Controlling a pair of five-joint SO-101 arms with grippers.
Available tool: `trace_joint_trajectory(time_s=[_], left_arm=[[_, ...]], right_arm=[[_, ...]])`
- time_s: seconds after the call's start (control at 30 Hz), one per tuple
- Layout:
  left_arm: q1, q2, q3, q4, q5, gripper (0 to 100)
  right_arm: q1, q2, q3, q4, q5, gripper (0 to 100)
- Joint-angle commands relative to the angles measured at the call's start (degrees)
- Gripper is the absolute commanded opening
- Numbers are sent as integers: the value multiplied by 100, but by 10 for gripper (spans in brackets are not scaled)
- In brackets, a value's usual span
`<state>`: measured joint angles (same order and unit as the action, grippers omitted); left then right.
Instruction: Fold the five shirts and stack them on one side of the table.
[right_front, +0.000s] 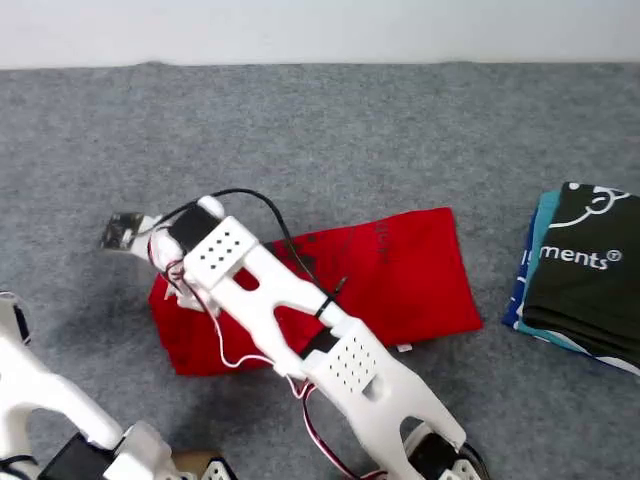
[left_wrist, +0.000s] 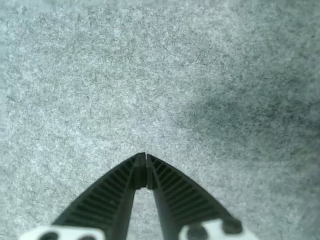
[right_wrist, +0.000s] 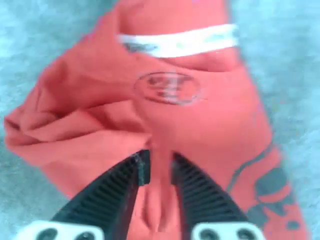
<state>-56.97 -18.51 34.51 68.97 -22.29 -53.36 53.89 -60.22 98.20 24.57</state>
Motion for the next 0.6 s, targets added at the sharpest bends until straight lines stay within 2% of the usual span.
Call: trace_joint_trajectory(time_s=[0.0, 0.2, 0.43, 0.57], left_arm=[[141, -141, -22, -97, -114, 8], [202, -141, -22, -79, -114, 8], [193, -141, -22, -105, -114, 8], [193, -141, -22, -105, -114, 8]], right_arm=[[57, -488, -290, -479, -62, 158], [-92, -110, -325, -963, -62, 156], [-277, 145, -325, -541, -97, 155], [-286, 295, -325, -418, -527, 157]])
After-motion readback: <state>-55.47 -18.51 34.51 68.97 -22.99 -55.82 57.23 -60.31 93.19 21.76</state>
